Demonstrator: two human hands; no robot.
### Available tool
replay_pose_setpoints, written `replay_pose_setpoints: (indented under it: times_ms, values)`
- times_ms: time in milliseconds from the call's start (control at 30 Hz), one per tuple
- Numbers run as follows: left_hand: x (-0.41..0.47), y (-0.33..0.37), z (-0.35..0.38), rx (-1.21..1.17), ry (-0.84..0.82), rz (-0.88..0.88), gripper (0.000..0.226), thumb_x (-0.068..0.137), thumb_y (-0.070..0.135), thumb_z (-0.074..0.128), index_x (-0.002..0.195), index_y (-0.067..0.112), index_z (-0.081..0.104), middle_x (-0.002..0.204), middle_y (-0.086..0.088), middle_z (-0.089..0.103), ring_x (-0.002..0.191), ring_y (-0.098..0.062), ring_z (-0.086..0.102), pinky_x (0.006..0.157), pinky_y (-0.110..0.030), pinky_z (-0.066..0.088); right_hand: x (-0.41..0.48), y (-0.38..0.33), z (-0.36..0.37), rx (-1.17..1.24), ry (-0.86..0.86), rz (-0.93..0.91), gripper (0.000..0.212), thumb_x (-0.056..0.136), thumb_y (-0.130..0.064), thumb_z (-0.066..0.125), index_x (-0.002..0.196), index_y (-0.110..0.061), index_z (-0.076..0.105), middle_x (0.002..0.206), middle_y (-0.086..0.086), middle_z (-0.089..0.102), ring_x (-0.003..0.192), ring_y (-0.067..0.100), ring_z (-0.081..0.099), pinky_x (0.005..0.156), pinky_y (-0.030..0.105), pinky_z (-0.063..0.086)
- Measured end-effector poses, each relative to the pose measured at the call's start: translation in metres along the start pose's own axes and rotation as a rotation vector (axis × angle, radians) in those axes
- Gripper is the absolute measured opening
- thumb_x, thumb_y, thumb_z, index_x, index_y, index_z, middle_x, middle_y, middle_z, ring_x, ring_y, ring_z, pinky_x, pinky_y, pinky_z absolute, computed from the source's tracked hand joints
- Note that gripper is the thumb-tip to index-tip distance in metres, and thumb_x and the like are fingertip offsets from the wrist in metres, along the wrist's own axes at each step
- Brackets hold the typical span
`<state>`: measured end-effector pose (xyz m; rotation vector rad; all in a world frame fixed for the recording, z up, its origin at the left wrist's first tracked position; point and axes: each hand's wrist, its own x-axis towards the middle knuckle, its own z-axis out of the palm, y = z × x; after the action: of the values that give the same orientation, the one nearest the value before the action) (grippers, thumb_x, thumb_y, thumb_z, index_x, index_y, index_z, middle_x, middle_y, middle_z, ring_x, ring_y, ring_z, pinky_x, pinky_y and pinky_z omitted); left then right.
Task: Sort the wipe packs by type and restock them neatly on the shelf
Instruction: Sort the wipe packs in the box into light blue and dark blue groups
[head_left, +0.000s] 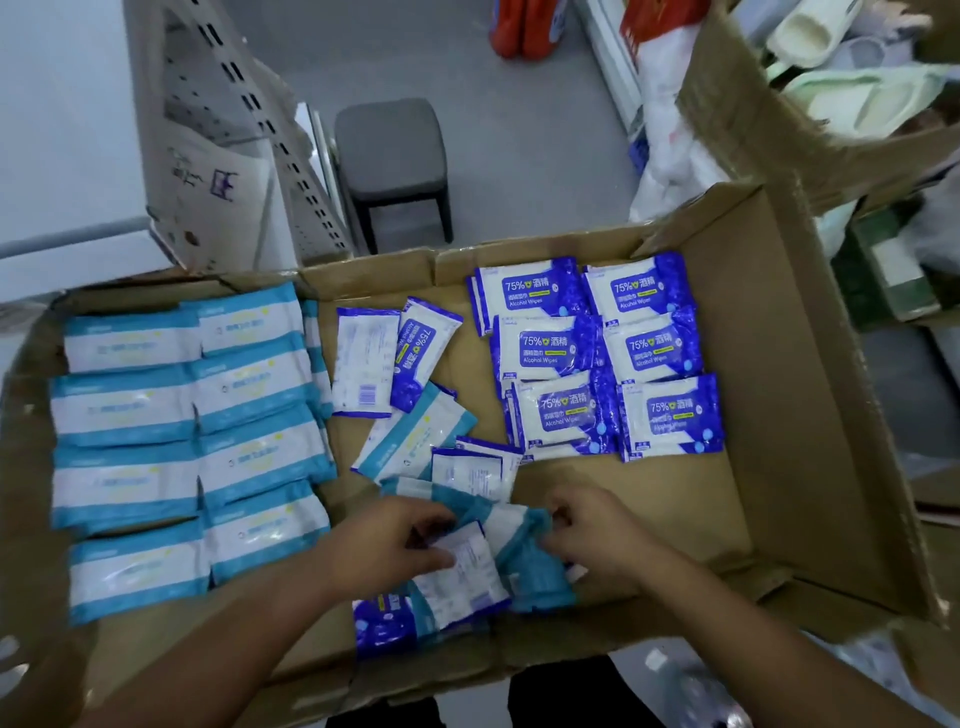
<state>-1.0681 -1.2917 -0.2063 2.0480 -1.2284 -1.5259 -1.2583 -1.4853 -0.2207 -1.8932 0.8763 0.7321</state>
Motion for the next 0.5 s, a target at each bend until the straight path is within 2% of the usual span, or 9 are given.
replay_pose_setpoints:
  times_ms: [33,67,100,133,200,233,333,400,500]
  values:
    - [-0.002,-0.004,-0.004,-0.081,0.015,-0.011,0.033,0.088,0.038,0.074,0.119,0.035,0.065,0.102,0.023,0.065,0.089,0.010,0.059,0.078,-0.012,0.047,0.003,-0.003,-0.008,0.077,0.001,-0.004,0.009,0.079,-0.016,0.074,0.082,-0.018,0.065,0.081,-0.004,0.063,0.078,0.014,0.062,0.064,0.026,0.051]
    - [-0.006,-0.006,-0.010,-0.157,0.028,-0.023,0.032,0.089,0.036,0.073,0.120,0.034,0.065,0.109,0.022,0.066,0.096,0.009,0.061,0.084,-0.014,0.050,0.004,-0.007,-0.016,0.192,-0.004,0.000,0.009,0.081,-0.015,0.073,0.086,-0.018,0.066,0.086,-0.003,0.067,0.082,0.016,0.066,0.071,0.034,0.056]
    - [-0.009,-0.009,-0.015,-0.237,0.046,-0.032,0.028,0.091,0.034,0.071,0.118,0.029,0.067,0.111,0.016,0.070,0.100,0.003,0.064,0.088,-0.023,0.053,0.005,-0.012,-0.025,0.343,-0.007,0.009,0.012,0.084,-0.013,0.071,0.095,-0.016,0.067,0.093,0.001,0.071,0.088,0.019,0.070,0.079,0.041,0.058]
    - [-0.012,-0.011,-0.021,-0.320,0.073,-0.046,0.023,0.093,0.031,0.069,0.113,0.022,0.071,0.107,0.009,0.073,0.098,-0.006,0.068,0.088,-0.033,0.056,0.005,-0.019,-0.033,0.507,-0.011,0.032,0.018,0.089,-0.010,0.068,0.106,-0.014,0.065,0.100,0.006,0.072,0.090,0.023,0.072,0.079,0.044,0.060]
    - [-0.017,-0.014,-0.033,-0.479,0.145,-0.090,0.015,0.095,0.023,0.066,0.107,0.016,0.073,0.102,-0.003,0.075,0.093,-0.023,0.072,0.081,-0.046,0.059,0.004,-0.038,-0.047,0.723,-0.004,0.056,0.018,0.097,-0.008,0.059,0.114,-0.012,0.057,0.097,0.013,0.072,0.080,0.027,0.074,0.064,0.039,0.061]
    - [-0.019,-0.015,-0.038,-0.559,0.173,-0.112,0.014,0.096,0.017,0.065,0.108,0.016,0.073,0.102,-0.005,0.075,0.092,-0.025,0.072,0.079,-0.046,0.061,0.006,-0.045,-0.053,0.750,0.027,0.046,0.014,0.099,-0.011,0.057,0.112,-0.014,0.055,0.094,0.013,0.073,0.075,0.026,0.073,0.060,0.038,0.060]
    - [-0.021,-0.019,-0.048,-0.735,0.197,-0.161,0.022,0.096,0.007,0.062,0.113,0.019,0.070,0.106,-0.013,0.074,0.090,-0.030,0.070,0.076,-0.045,0.056,0.016,-0.062,-0.065,0.775,0.168,0.010,0.012,0.101,-0.020,0.054,0.113,-0.018,0.057,0.101,0.010,0.072,0.082,0.019,0.072,0.068,0.039,0.061]
    - [-0.019,-0.024,-0.049,-0.724,0.173,-0.175,0.023,0.095,0.006,0.063,0.113,0.021,0.068,0.108,-0.014,0.073,0.095,-0.038,0.069,0.075,-0.045,0.054,0.025,-0.070,-0.069,0.802,0.239,0.017,0.012,0.102,-0.025,0.052,0.112,-0.024,0.059,0.103,0.003,0.071,0.084,0.013,0.072,0.064,0.033,0.060]
    - [-0.017,-0.026,-0.047,-0.632,0.048,-0.132,0.022,0.087,0.017,0.070,0.108,0.024,0.067,0.112,-0.010,0.070,0.098,-0.031,0.068,0.073,-0.038,0.055,0.034,-0.080,-0.073,0.982,0.209,0.007,0.017,0.098,-0.018,0.059,0.114,-0.023,0.062,0.107,0.002,0.073,0.091,0.015,0.074,0.065,0.031,0.060]
